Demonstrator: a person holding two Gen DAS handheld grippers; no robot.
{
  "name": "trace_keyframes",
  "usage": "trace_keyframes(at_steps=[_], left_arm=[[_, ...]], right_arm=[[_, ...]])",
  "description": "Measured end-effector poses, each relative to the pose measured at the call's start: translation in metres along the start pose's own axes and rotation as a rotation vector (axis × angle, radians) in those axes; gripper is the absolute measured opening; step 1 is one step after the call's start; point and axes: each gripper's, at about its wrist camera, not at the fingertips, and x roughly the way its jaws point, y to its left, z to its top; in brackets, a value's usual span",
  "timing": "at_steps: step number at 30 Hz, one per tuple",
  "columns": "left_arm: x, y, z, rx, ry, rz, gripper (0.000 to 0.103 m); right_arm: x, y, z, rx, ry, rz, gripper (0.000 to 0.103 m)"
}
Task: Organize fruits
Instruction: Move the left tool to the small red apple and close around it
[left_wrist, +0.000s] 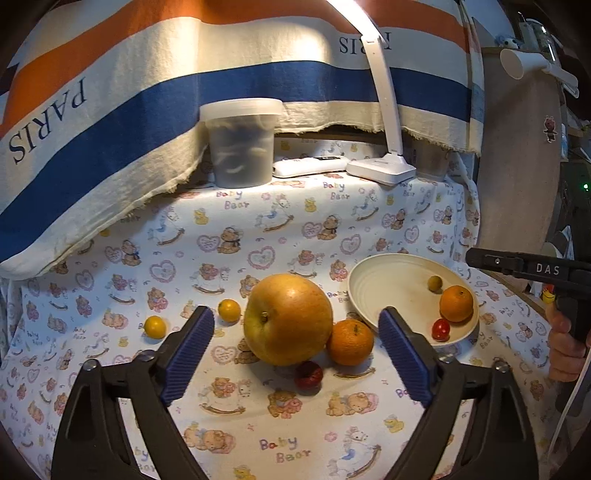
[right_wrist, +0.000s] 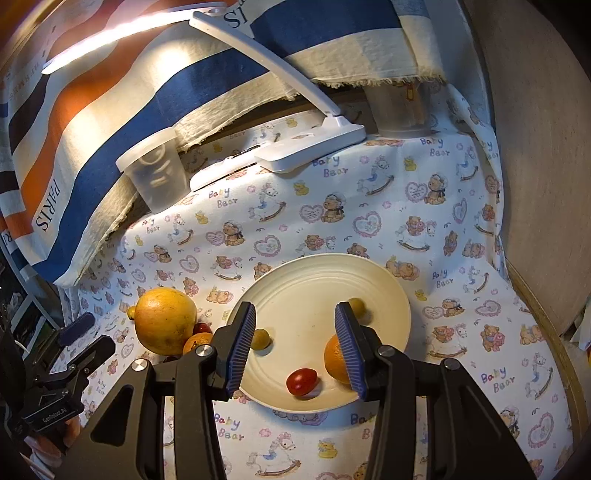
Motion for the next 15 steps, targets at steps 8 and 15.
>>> trace_keyframes(at_steps=[8,15], left_arm=[[0.002,0.012,-0.004,-0.062,0.036,-0.007,0.100],[0.015,0.016,-0.010,-0.124,0.149,-0.054,0.098]], right_arm=[[0.003,0.004,-0.004,-0.013,-0.003,0.004,0.047],[0.005,0.010,-0.006,-0.036,-0.001,0.001,0.051]])
